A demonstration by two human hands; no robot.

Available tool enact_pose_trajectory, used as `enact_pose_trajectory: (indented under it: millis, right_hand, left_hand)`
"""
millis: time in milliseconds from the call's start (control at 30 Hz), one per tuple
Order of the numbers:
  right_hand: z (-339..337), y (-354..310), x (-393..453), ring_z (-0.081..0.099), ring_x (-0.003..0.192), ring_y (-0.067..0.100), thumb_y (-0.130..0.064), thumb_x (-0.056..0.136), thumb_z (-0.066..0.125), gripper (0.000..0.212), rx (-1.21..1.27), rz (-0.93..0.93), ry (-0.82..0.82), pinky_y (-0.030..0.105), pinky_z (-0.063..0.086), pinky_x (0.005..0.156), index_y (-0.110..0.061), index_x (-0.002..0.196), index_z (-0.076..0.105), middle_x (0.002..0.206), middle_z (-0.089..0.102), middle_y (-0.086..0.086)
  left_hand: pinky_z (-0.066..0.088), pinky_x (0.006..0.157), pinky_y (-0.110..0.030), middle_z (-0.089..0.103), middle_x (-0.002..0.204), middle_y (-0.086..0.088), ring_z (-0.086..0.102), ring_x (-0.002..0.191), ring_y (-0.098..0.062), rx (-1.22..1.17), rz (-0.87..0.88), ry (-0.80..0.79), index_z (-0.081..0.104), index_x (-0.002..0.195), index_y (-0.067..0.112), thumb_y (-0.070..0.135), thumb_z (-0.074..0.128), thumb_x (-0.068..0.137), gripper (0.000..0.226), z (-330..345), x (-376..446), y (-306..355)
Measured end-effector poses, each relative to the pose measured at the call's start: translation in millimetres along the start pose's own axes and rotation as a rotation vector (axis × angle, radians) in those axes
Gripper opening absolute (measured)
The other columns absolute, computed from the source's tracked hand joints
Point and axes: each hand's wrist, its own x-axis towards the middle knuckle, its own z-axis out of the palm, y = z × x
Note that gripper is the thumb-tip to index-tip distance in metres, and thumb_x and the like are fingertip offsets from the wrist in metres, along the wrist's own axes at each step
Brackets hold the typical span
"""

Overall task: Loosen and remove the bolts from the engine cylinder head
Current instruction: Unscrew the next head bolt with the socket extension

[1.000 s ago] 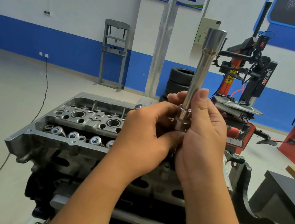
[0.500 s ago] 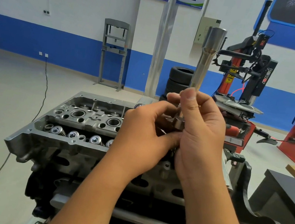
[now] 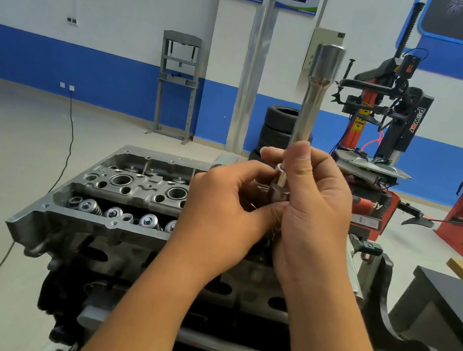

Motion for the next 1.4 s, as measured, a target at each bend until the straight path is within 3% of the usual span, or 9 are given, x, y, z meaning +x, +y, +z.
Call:
enact_pose_trajectory:
  millis: [167,267,400,567,633,833,1033,1233,1400]
  right_hand:
    - [0.6,1.0,0.6,0.071,0.096,0.030,-0.052,0.088,0.058,0.043,-0.011,-0.005,0.022,0.065,0.056,0.096,-0.012,0.092,0.071,0.097,0.077,0.009]
    - [0.6,0.8,0.5,0.070,0.097,0.033,-0.050,0.088,0.062,0.034,0.004,0.005,-0.014,0.067,0.054,0.096,-0.019,0.086,0.075,0.096,0.076,0.010]
    - [0.0,-0.1,-0.2,0.072,0.102,0.039,-0.048,0.080,0.074,0.043,-0.004,-0.010,-0.022,0.068,0.055,0.093,-0.010,0.097,0.070,0.098,0.077,0.009]
    - [0.1,1.8,0.1,0.072,0.097,0.032,-0.056,0.087,0.061,0.038,-0.049,-0.025,-0.009,0.060,0.059,0.092,-0.021,0.084,0.076,0.097,0.076,0.010]
    - [0.3,1.8,0.6,0.071,0.092,0.029,-0.057,0.090,0.056,0.041,-0.031,-0.012,-0.001,0.058,0.060,0.090,-0.025,0.079,0.078,0.095,0.075,0.011]
    - [-0.5,-0.5,-0.1,0.072,0.103,0.043,-0.053,0.080,0.073,0.049,0.020,0.008,0.009,0.068,0.057,0.090,-0.009,0.102,0.068,0.101,0.077,0.010]
    - [0.4,1.1,-0.5,0.072,0.100,0.039,-0.053,0.088,0.060,0.047,-0.010,-0.012,0.024,0.068,0.055,0.093,-0.007,0.096,0.069,0.099,0.077,0.012]
    - [0.1,-0.1,-0.9,0.075,0.095,0.030,-0.045,0.082,0.074,0.038,0.032,-0.005,-0.010,0.057,0.062,0.086,-0.012,0.097,0.068,0.098,0.078,0.011]
    - [-1.5,1.0,-0.3,0.075,0.093,0.023,-0.045,0.086,0.066,0.038,-0.006,-0.055,0.016,0.047,0.063,0.088,-0.009,0.098,0.065,0.094,0.078,0.007]
  left_hand:
    - [0.062,0.079,-0.026,0.079,0.102,0.012,0.075,0.097,-0.008,-0.099,0.023,-0.181,0.074,0.119,0.033,0.020,0.065,0.103,0.022,-5.7,1.8,3.6]
    - [0.062,0.080,-0.027,0.079,0.098,0.010,0.075,0.095,-0.009,-0.112,0.004,-0.118,0.075,0.115,0.025,0.015,0.071,0.099,0.019,-4.5,2.2,2.3]
    - [0.061,0.069,-0.023,0.077,0.086,0.011,0.076,0.081,-0.008,-0.049,-0.009,-0.009,0.076,0.108,0.028,0.018,0.083,0.087,0.023,-0.8,0.8,0.0]
    - [0.056,0.064,-0.020,0.076,0.088,0.013,0.072,0.079,-0.004,-0.129,0.028,-0.190,0.075,0.113,0.024,0.018,0.063,0.104,0.017,-7.2,2.0,2.3]
    - [0.054,0.062,-0.017,0.076,0.087,0.014,0.070,0.077,-0.002,-0.127,0.020,-0.164,0.075,0.113,0.027,0.018,0.061,0.105,0.019,-7.3,2.5,2.8]
    - [0.064,0.076,-0.025,0.078,0.092,0.014,0.075,0.087,-0.004,-0.053,-0.008,-0.039,0.075,0.107,0.030,0.027,0.079,0.090,0.017,-2.4,2.1,0.4]
    - [0.064,0.082,-0.031,0.078,0.105,0.013,0.074,0.099,-0.007,-0.078,-0.013,-0.198,0.071,0.122,0.033,0.019,0.065,0.103,0.024,-6.7,3.0,3.6]
    - [0.064,0.076,-0.034,0.078,0.089,0.010,0.076,0.083,-0.009,-0.031,-0.027,-0.027,0.077,0.109,0.027,0.024,0.082,0.089,0.021,-1.3,2.1,-1.0]
    - [0.062,0.089,-0.031,0.079,0.107,0.013,0.074,0.102,-0.007,-0.092,0.019,-0.190,0.073,0.125,0.029,0.021,0.066,0.102,0.025,-6.9,2.8,1.1]
